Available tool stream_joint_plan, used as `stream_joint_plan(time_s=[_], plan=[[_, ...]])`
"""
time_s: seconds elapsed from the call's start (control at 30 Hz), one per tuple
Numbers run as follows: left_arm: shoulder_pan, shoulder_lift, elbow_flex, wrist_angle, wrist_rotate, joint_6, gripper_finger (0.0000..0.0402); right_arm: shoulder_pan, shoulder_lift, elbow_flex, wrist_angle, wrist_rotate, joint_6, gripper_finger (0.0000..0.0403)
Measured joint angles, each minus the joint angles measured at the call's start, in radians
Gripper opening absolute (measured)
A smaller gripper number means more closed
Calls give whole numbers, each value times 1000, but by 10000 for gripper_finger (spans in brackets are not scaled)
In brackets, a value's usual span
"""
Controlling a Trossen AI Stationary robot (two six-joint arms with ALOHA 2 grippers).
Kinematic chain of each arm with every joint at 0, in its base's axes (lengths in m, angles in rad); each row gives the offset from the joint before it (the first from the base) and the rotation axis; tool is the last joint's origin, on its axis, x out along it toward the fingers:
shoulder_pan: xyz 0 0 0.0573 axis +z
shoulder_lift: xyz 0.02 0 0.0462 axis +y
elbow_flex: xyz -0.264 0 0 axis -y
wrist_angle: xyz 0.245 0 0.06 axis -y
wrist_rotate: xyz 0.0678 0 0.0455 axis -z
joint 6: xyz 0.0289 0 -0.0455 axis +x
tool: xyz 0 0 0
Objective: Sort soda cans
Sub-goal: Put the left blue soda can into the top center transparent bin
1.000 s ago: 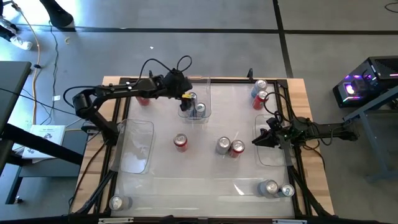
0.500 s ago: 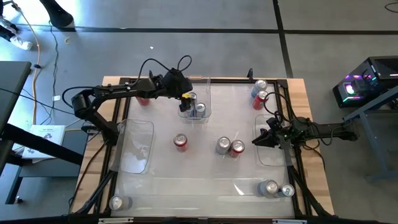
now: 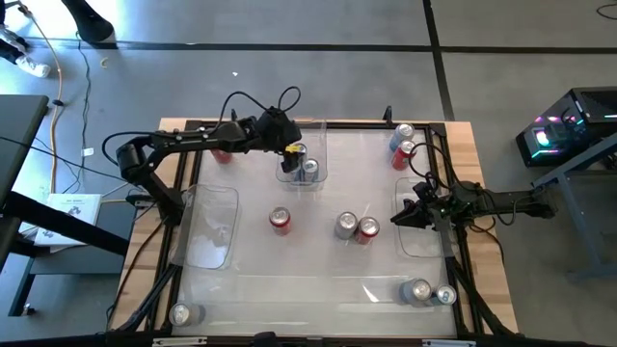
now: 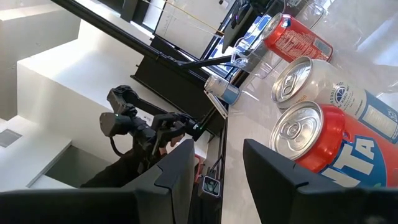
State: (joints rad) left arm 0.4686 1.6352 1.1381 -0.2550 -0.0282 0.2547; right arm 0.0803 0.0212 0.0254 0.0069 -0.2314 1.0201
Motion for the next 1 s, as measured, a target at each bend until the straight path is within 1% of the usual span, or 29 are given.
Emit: stream_joint_plan(time_s=[0.13,0.27,0.5,0.73,1.0], plan=[[0,0,0,-4,-5,0,310,0,0,0,0,0,0,132],[0,0,0,-18,-34,-1,310,0,0,0,0,0,0,132],[0,0,2,-75,-59,-1,310,0,0,0,0,0,0,132],[0,-4,1,-78,-79,0,310,0,0,0,0,0,0,132],[2,2,59,-109,-91,-13,310,0,0,0,0,0,0,132]])
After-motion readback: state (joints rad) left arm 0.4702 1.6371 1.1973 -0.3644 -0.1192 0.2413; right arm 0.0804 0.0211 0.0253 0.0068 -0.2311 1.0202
